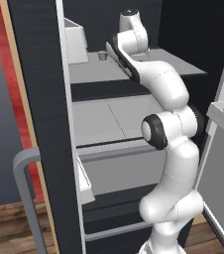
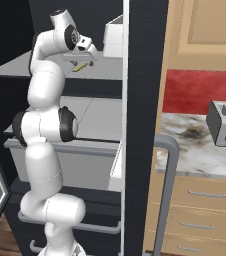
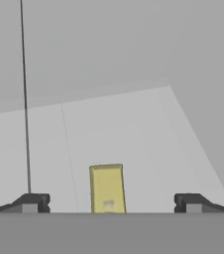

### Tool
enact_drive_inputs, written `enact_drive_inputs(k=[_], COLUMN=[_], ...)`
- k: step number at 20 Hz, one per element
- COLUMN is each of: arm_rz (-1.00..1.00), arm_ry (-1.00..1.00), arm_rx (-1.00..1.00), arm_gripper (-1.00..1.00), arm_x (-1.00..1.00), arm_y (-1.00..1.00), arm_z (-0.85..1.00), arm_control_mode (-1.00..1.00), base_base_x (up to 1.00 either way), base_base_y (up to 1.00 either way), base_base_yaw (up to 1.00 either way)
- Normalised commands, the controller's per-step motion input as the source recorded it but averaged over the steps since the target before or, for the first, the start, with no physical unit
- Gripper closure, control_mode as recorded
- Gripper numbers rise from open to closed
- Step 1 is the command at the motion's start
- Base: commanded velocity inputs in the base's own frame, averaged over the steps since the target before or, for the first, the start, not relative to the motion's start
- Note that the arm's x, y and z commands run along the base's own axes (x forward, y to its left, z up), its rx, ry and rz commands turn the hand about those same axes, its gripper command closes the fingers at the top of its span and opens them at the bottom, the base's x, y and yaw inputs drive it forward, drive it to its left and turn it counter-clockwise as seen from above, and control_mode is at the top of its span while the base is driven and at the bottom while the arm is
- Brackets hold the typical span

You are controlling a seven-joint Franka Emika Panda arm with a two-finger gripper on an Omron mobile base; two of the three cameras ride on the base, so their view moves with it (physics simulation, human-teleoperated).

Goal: Pick the egg and butter from the fridge and place them by the bowl for mixing.

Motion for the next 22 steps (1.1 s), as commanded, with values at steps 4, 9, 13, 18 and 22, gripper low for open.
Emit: enact_drive_inputs(k=[4,9,13,18,22], arm_rz=[-0.01,-0.01,-0.02,-0.02,0.0], arm_ry=[-0.05,-0.05,-0.03,0.0,0.04], arm_rx=[0.0,0.01,0.05,0.05,0.04], arm_gripper=[-1.0,-1.0,-1.0,1.0,1.0], arm_x=[-0.32,-0.09,-0.02,0.0,0.0], arm_y=[0.0,0.06,0.0,0.01,0.11], arm_z=[-0.38,-0.27,-0.24,-0.25,-0.19], arm_control_mode=[-1.0,-1.0,-1.0,-1.0,-1.0], base_base_x=[0.0,0.0,0.0,0.0,0.0], base_base_y=[0.0,0.0,0.0,0.0,0.0], base_base_yaw=[0.0,0.0,0.0,0.0,0.0])
